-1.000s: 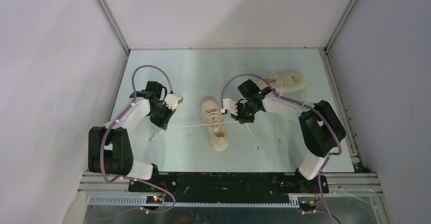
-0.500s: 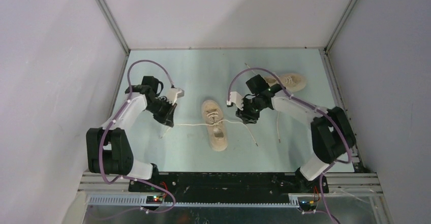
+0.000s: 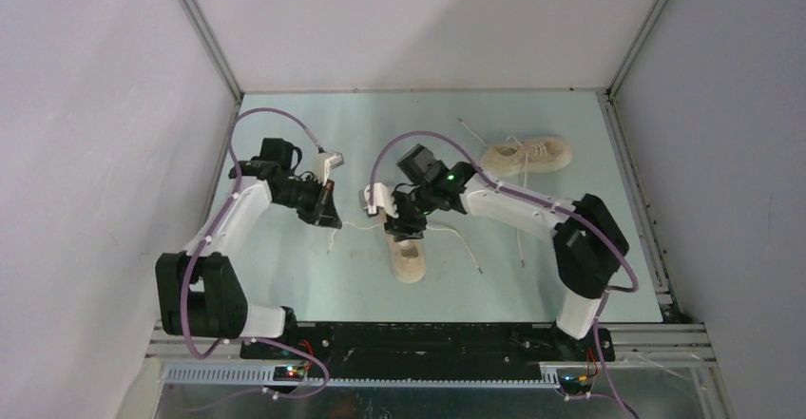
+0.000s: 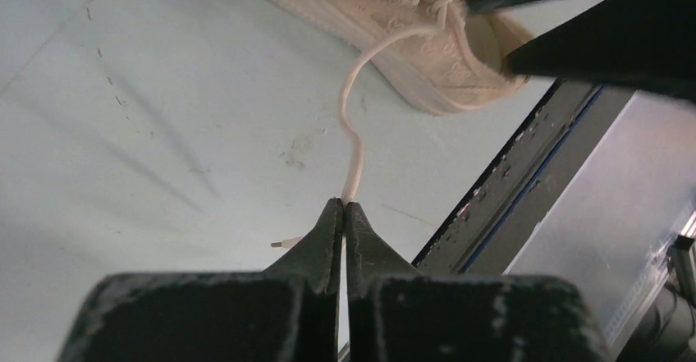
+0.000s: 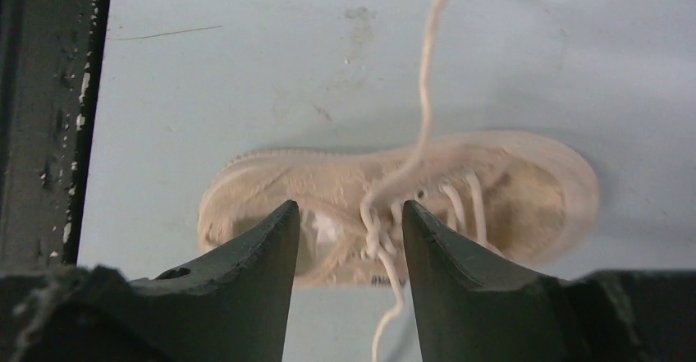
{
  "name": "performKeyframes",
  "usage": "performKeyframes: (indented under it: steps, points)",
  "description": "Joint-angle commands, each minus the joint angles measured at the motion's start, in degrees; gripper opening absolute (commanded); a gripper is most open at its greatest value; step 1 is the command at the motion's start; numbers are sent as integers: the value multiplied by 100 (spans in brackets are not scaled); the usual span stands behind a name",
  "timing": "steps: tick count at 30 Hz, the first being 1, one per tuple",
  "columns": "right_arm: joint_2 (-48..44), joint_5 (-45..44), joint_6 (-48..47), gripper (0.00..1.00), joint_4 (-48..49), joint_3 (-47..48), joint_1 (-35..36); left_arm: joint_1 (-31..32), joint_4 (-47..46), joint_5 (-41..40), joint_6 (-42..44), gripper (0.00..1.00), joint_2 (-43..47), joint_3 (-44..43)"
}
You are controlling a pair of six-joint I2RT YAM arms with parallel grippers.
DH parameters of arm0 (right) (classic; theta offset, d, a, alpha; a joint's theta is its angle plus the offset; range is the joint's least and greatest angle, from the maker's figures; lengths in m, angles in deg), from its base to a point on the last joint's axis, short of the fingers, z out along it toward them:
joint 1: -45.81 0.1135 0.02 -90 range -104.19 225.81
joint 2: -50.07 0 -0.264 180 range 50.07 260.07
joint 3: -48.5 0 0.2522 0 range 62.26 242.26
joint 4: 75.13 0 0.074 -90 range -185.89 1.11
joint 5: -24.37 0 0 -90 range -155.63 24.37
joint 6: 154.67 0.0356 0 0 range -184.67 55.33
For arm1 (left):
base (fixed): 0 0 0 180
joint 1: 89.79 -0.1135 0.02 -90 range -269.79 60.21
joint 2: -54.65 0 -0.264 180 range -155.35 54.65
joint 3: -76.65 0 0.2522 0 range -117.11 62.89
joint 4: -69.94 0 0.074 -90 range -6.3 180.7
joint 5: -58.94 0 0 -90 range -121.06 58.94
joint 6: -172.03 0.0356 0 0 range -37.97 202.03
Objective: Tie the shoes
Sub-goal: Wrap the shoelace around the shoelace.
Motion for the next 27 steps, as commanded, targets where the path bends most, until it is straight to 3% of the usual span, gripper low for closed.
performKeyframes:
  steps: [1,15,23,27]
  points:
    - [433,-324,42,53,551,484,370,-3,-253,226,-495,0,475,-170]
    - [1054,-210,487,50,782,1214,525,-41,25,-193,-647,0,1162,-363]
    - [1106,-260,613,24,763,1209,525,-72,65,-228,-638,0,1144,-437]
    - [1025,-288,762,18,799,1207,436,-69,70,-307,-631,0,1121,-401]
